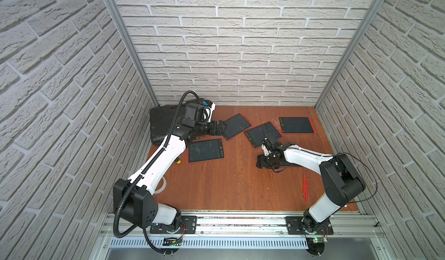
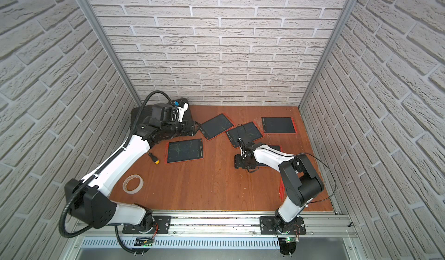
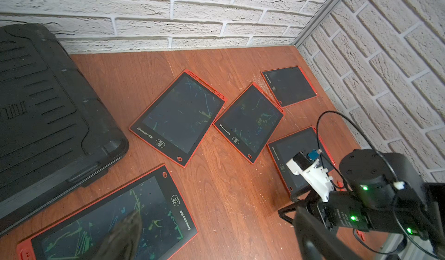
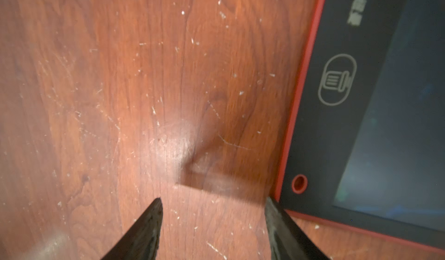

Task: Place the stylus back onto the writing tablet
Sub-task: Move the writing tablet to the center of the board.

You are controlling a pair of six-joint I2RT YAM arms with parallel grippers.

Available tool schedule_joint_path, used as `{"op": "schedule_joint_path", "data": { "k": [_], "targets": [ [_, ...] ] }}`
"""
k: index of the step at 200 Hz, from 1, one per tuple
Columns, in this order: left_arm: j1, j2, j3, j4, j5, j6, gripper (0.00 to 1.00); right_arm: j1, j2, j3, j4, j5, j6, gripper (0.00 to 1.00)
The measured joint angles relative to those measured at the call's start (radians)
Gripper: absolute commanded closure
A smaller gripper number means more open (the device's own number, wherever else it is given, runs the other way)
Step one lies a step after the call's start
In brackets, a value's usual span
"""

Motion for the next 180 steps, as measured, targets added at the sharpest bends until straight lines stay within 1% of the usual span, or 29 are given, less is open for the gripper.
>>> {"op": "schedule_joint_path", "data": {
  "k": [31,74,125,180],
  "targets": [
    [0.0,0.0,0.0,0.0,0.0,0.0,0.02,-0.008,0.025,0.029,-0.01,0.053,0.011,0.32],
    [0.0,0.0,0.0,0.0,0.0,0.0,0.02,-0.055,0.026,0.03,-0.052,0.127,0.025,0.32],
    [0.0,0.0,0.0,0.0,0.0,0.0,0.02,-0.128,0.05,0.055,-0.074,0.158,0.014,0.32],
    [0.0,0.0,0.0,0.0,0.002,0.0,0.02,-0.211,0.127,0.153,-0.102,0.173,-0.033,0.32]
  ]
}}
